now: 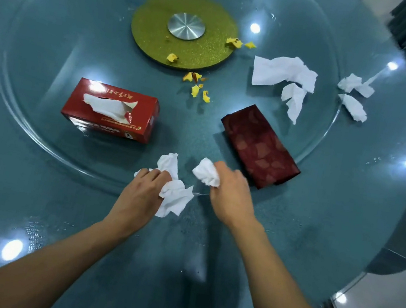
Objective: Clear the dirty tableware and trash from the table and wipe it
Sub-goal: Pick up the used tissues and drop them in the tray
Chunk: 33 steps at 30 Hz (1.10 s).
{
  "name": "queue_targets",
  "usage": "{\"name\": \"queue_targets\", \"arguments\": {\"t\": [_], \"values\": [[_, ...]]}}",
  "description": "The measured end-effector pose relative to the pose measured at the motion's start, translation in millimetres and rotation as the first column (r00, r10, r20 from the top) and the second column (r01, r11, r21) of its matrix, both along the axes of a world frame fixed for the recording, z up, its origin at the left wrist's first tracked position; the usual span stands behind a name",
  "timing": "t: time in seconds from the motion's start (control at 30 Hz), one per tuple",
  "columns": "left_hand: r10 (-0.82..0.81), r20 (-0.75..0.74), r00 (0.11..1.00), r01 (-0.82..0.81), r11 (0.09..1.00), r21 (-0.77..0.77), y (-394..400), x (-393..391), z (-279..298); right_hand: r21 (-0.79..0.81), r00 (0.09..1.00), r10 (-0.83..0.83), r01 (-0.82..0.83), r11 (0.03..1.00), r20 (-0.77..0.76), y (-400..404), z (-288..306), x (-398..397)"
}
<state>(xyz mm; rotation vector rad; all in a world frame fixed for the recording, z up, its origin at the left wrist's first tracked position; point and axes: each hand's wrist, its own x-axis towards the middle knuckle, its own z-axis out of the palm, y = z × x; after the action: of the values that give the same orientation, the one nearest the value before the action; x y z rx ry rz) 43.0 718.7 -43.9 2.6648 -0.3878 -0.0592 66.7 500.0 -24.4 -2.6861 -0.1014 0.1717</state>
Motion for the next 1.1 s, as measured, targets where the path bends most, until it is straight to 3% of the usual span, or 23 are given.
{"name": "queue_targets", "arguments": {"t": [0.33, 0.63, 0.77, 0.93, 1.1], "values": [[-0.08, 0.054, 0.995, 0.08, 0.997, 0.003, -24.5, 21.2, 18.5, -0.102, 0.965, -0.241, 0.252, 0.962, 0.107, -75.7, 7.2, 39.3], [-0.146, 0.137, 0.98, 0.15, 0.988, -0.023, -52.4, 60.4, 51.2, -0.213, 0.982, -0.164, 0.181, 0.96, 0.095, -90.6, -3.6, 58.5], [-0.174, 0.18, 0.968, 0.18, 0.983, -0.017, -76.1, 80.5, 57.1, -0.172, 0.964, -0.23, 0.251, 0.953, 0.135, -104.2, -6.6, 68.6], [-0.159, 0.026, 0.987, 0.159, 0.987, 0.008, -111.7, 107.7, 48.1, -0.14, 0.94, -0.267, 0.3, 0.944, 0.213, -110.7, -5.9, 84.5], [-0.127, -0.08, 0.989, 0.139, 0.976, 0.165, -128.4, 131.2, 17.5, -0.119, 0.938, -0.204, 0.245, 0.962, 0.278, -102.7, 4.2, 121.1]]}}
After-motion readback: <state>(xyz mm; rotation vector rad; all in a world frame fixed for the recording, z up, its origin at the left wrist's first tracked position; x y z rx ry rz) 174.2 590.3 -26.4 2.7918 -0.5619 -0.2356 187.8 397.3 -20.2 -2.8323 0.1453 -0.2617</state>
